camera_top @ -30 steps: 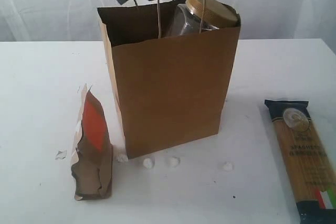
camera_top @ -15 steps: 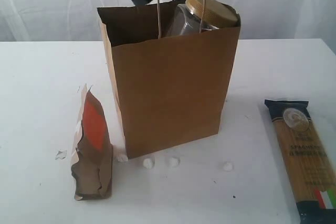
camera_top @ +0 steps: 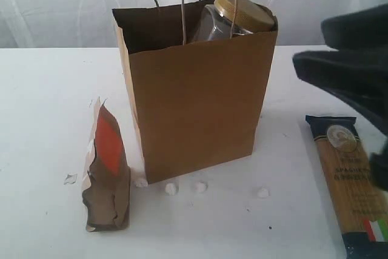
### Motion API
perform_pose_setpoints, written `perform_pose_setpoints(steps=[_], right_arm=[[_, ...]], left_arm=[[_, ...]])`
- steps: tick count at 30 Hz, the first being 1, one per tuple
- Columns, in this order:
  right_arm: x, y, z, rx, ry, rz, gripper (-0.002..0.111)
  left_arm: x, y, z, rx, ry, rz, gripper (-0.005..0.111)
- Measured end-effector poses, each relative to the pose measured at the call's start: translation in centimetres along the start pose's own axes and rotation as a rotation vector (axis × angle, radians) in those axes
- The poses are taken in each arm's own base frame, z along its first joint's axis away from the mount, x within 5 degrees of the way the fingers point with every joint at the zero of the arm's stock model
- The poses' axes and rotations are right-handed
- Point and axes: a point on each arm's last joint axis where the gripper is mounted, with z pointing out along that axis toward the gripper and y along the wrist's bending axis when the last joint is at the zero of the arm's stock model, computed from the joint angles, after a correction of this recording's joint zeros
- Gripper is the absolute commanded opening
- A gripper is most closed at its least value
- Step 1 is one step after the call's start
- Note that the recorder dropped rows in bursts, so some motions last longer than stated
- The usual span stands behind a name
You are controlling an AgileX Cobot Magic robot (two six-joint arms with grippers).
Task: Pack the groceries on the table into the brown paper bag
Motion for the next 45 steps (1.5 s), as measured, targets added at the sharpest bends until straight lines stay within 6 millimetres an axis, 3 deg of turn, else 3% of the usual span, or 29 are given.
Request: perform_pose_setpoints(steps=[2, 6, 9, 12, 31, 39, 45], right_arm=[[0.9, 0.3, -0.8, -0.005, -0.012, 0.014, 0.039], [3.5, 1.1, -2.1, -0.031, -0.022, 0.069, 0.024], [4.6, 1.4, -2.4, -0.043, -0.019, 0.098, 0.008], [5.4, 1.7, -2.3, -0.048, -0.012, 0.109, 0.0], [8.4, 2.6, -0.8, -0.057, 0.042, 0.206, 0.0], [12.7, 4.0, 1.2, -0.061, -0.012, 0.205, 0.0], [16.0, 4.6, 1.1, -0.037, -0.005, 0.213, 0.0]], left_arm=[[0.0, 0.0, 0.0, 0.0, 0.0, 0.0, 0.0], [0.0, 0.0, 0.0, 0.0, 0.0, 0.0, 0.0], [0.0, 0.0, 0.0, 0.0, 0.0, 0.0, 0.0], [0.0, 0.0, 0.0, 0.0, 0.0, 0.0, 0.0], [0.0, 0.0, 0.0, 0.0, 0.0, 0.0, 0.0], [0.0, 0.0, 0.0, 0.0, 0.0, 0.0, 0.0], [0.0, 0.0, 0.0, 0.0, 0.0, 0.0, 0.0]])
